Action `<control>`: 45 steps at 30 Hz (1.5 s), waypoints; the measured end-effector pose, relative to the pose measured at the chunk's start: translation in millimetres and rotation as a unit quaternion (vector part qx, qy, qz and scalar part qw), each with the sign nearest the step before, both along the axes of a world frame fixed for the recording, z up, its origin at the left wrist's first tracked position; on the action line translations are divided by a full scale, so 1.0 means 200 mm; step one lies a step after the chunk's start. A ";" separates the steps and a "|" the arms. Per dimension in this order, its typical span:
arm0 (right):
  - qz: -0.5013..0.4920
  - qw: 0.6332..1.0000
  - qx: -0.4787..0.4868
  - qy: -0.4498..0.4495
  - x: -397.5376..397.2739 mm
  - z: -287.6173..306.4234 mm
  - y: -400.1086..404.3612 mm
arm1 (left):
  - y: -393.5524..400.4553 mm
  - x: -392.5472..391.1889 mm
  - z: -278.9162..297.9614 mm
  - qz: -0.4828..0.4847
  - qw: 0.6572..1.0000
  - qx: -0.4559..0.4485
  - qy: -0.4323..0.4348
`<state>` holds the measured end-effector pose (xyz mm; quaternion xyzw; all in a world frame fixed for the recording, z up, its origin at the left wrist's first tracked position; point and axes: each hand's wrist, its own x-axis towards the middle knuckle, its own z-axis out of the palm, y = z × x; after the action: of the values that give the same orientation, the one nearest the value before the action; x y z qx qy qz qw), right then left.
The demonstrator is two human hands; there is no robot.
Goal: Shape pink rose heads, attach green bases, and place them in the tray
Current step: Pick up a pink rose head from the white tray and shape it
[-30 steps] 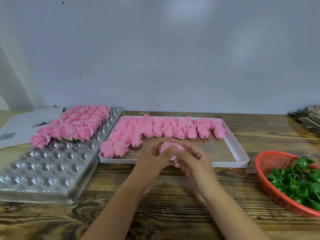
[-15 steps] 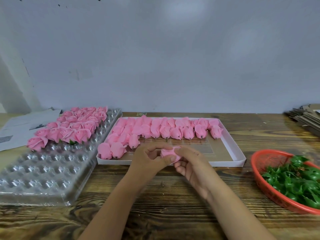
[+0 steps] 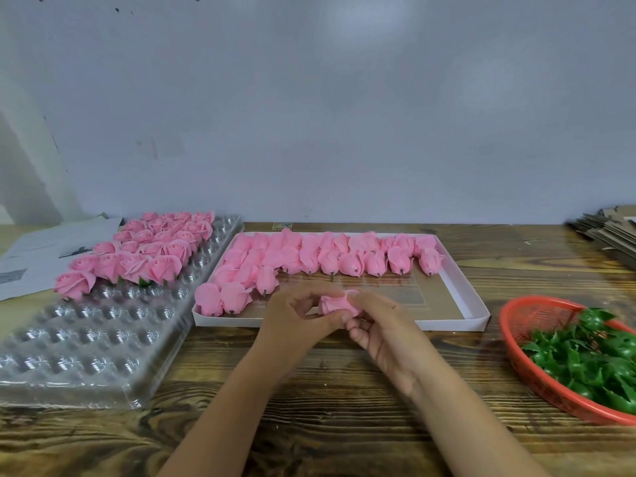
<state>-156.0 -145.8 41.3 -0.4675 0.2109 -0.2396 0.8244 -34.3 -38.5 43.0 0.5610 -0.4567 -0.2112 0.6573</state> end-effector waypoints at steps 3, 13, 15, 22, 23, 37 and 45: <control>-0.001 1.000 0.018 -0.003 0.00 0.01 0.00 | 0.00 -0.01 0.01 -0.007 1.000 -0.022 0.003; 0.027 0.999 0.022 0.007 -0.01 0.02 0.01 | 0.00 -0.01 0.02 -0.009 0.998 -0.029 0.049; 0.030 0.999 0.014 0.010 -0.01 0.02 0.01 | 0.00 0.00 0.02 -0.021 0.996 -0.017 0.090; -0.038 0.998 0.010 0.058 -0.06 0.05 -0.02 | 0.01 0.03 0.03 -0.004 0.967 0.020 0.253; -0.064 0.994 -0.015 0.081 -0.09 0.07 -0.04 | 0.01 0.03 0.03 -0.003 0.965 0.021 0.260; -0.033 0.587 -0.495 0.640 -0.89 0.33 -0.63 | 0.00 0.05 0.00 -0.006 0.963 0.040 0.265; 0.078 0.522 -0.522 0.670 -0.80 0.26 -0.61 | 0.00 0.04 0.00 0.000 0.964 0.055 0.261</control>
<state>-316.4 -267.0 92.9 -0.8512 0.5013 0.1421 0.0636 -25.4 -38.3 43.6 0.5215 -0.2572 -0.3747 0.7221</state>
